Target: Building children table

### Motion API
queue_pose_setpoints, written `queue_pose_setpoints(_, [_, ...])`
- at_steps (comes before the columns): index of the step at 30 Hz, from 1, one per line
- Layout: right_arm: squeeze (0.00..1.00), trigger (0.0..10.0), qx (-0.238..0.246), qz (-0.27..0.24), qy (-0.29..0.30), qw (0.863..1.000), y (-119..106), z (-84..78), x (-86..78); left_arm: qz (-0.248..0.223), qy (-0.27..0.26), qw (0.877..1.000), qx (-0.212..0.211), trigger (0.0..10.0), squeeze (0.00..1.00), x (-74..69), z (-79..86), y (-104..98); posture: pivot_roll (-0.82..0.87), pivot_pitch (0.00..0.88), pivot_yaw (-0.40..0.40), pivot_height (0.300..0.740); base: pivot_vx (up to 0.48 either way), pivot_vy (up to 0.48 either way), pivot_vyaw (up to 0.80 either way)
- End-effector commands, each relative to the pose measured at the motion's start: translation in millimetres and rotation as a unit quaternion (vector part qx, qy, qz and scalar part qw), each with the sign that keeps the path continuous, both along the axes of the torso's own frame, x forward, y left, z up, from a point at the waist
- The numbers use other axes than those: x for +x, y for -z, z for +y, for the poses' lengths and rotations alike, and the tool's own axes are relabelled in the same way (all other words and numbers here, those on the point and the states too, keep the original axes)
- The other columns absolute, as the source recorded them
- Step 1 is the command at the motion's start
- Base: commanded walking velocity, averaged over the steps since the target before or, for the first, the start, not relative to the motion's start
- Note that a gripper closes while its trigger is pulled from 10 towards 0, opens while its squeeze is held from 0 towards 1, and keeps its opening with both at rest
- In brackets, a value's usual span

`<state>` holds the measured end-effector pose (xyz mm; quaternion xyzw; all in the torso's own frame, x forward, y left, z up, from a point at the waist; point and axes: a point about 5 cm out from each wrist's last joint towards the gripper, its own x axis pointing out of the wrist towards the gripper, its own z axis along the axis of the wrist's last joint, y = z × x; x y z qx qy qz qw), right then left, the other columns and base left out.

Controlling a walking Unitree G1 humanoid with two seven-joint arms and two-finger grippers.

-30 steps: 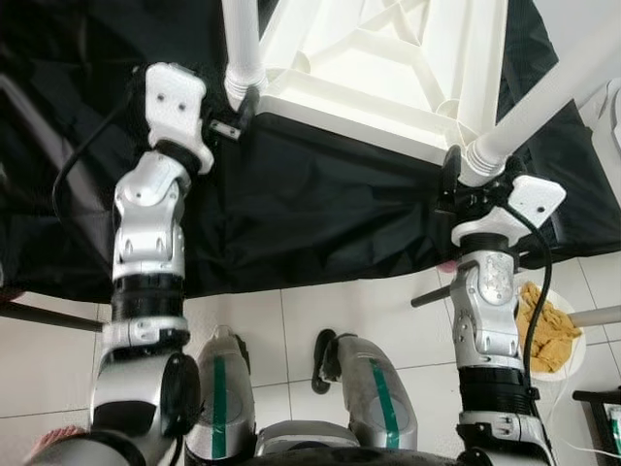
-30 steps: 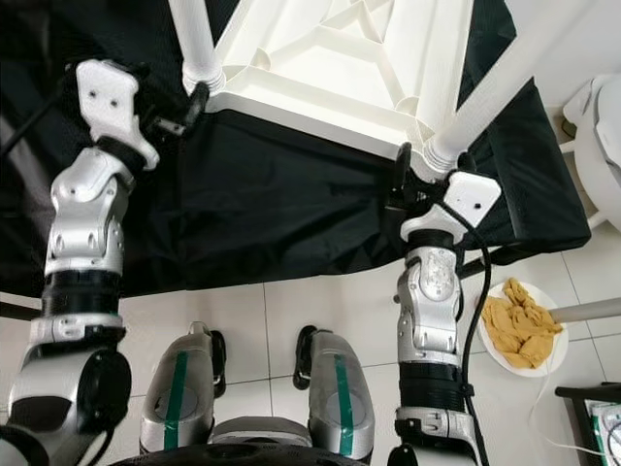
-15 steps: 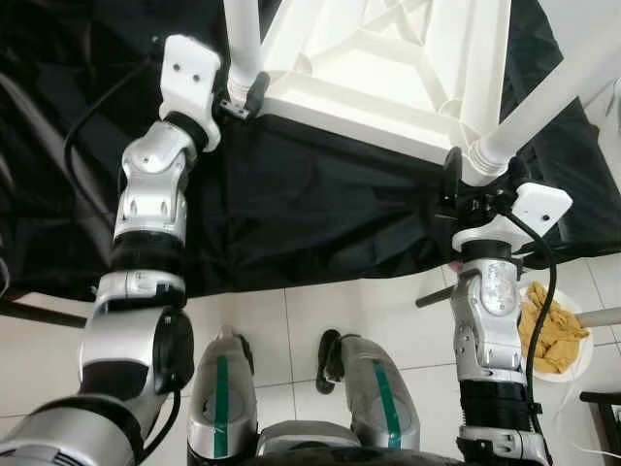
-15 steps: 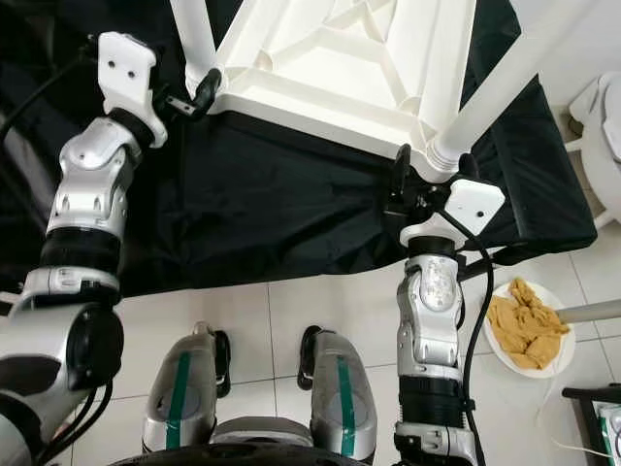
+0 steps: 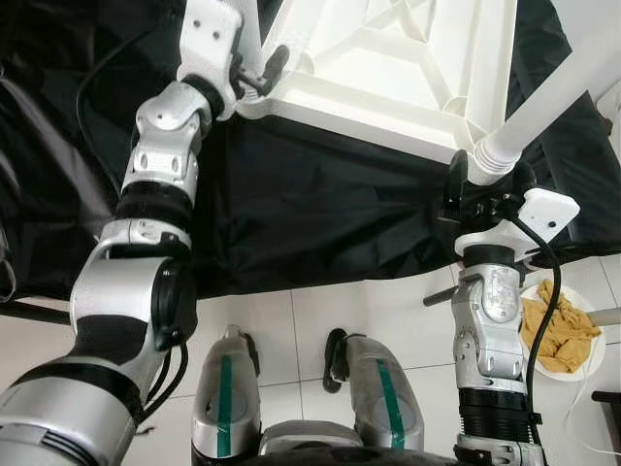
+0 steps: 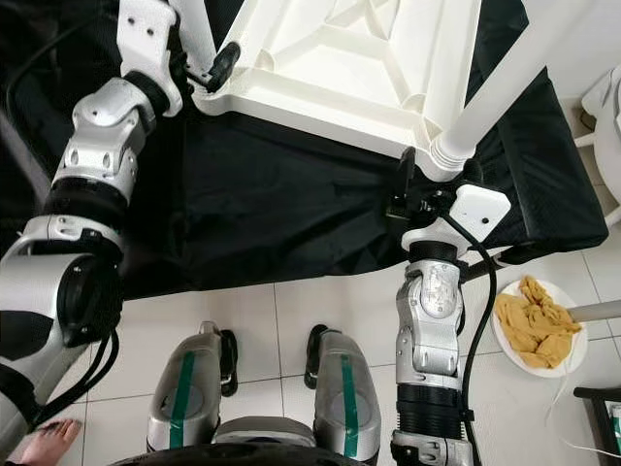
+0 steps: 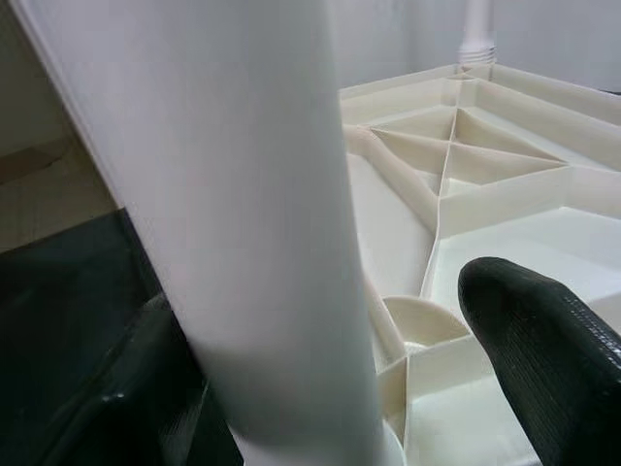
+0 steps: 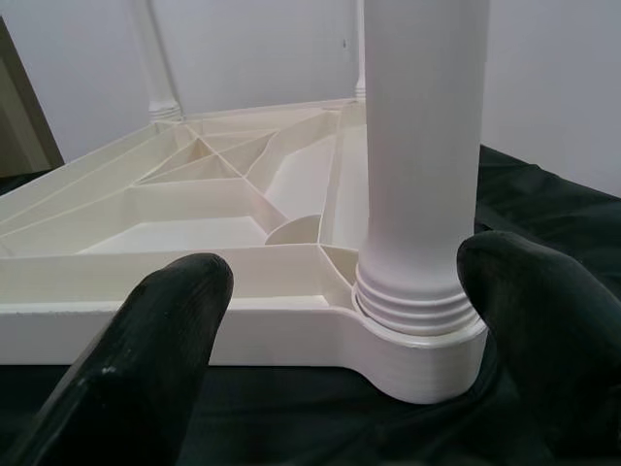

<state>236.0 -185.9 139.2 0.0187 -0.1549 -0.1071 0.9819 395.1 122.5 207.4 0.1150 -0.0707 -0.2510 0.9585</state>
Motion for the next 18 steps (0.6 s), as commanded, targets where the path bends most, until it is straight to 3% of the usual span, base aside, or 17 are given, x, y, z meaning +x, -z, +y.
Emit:
queue_pose_setpoints(1, [0.00, 10.0, 0.006, 0.008, 0.004, 1.000, 2.4, -0.3, -2.5, -0.030, -0.227, 0.972, -0.049, 10.0, 0.00, 6.7, 19.1, -0.6, -0.05, 0.126, 0.026, 0.740, 0.000, 0.000, 0.00])
queue_pose_setpoints(7, [0.00, 10.0, 0.010, 0.009, 0.002, 1.000, 2.4, 2.0, -2.4, -0.004, -0.232, 0.969, -0.081, 10.0, 0.00, 10.1, 14.6, 0.6, -0.05, 0.131, 0.023, 0.740, 0.000, 0.000, 0.00])
queue_pose_setpoints(8, [0.00, 10.0, 0.010, 0.010, 0.001, 1.000, 2.1, 2.4, -2.5, 0.002, -0.227, 0.970, -0.084, 4.5, 0.00, 10.7, 13.4, 1.7, -0.05, 0.134, 0.021, 0.740, 0.000, 0.000, 0.00])
queue_pose_setpoints(9, [0.00, 10.0, 0.011, 0.010, 0.000, 1.000, 1.9, 2.4, -2.7, 0.011, -0.229, 0.969, -0.089, 0.0, 0.00, 11.3, 13.0, 3.1, -0.05, 0.136, 0.019, 0.740, 0.000, 0.000, 0.00])
queue_pose_setpoints(18, [0.00, 10.0, 0.010, 0.013, -0.003, 1.000, 0.4, 2.5, -4.0, 0.013, -0.216, 0.974, -0.075, 0.4, 0.00, 10.4, 9.3, 7.7, -0.05, 0.141, 0.014, 0.740, 0.000, 0.000, 0.00])
